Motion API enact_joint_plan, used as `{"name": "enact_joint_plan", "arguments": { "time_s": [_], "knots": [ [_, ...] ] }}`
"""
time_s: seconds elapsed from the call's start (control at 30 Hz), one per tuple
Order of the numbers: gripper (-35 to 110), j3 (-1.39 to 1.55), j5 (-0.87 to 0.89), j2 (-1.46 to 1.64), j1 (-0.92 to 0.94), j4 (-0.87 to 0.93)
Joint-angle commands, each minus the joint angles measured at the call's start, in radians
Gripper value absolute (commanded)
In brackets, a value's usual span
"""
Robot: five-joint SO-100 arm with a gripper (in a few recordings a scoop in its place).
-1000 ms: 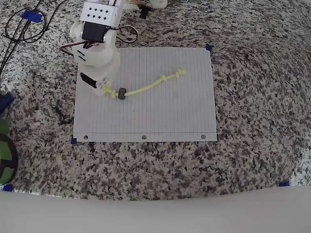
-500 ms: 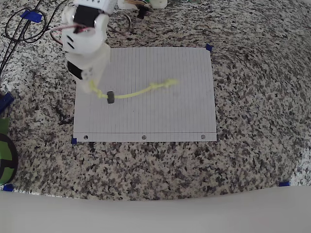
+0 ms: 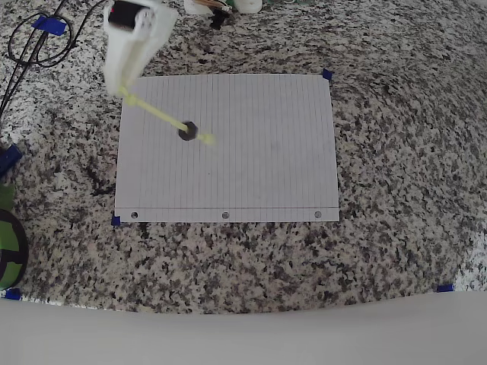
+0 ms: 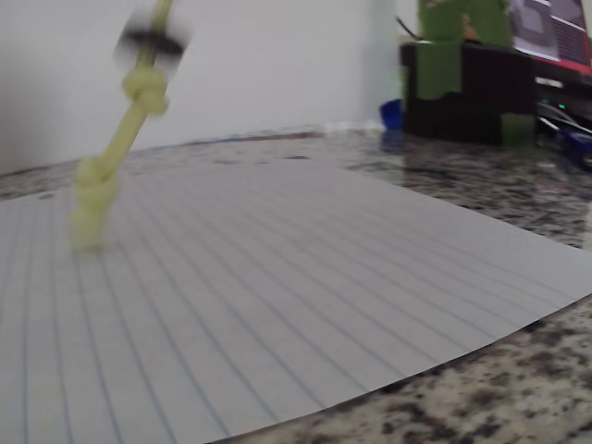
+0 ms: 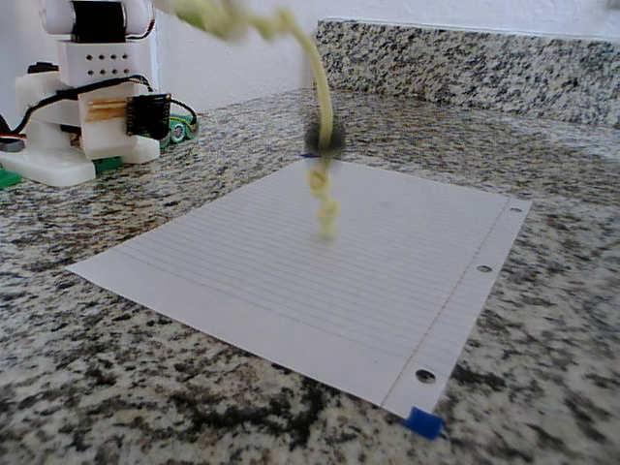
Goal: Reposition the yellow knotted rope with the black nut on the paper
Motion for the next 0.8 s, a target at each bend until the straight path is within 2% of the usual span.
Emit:
{"name": "enact_joint_plan", "arguments": {
  "time_s": [0.0,0.33,0.6,0.7,0.77],
  "knots": [
    [0,0.035,0.012,0.219,0.058,-0.046],
    [0,0.097,0.043,0.379,0.126,-0.087],
    [0,0.222,0.100,0.284,0.238,-0.121],
    [0,0.222,0.141,0.299,0.224,-0.138],
    [0,0.222,0.230,0.316,0.170,-0.127]
  ]
}}
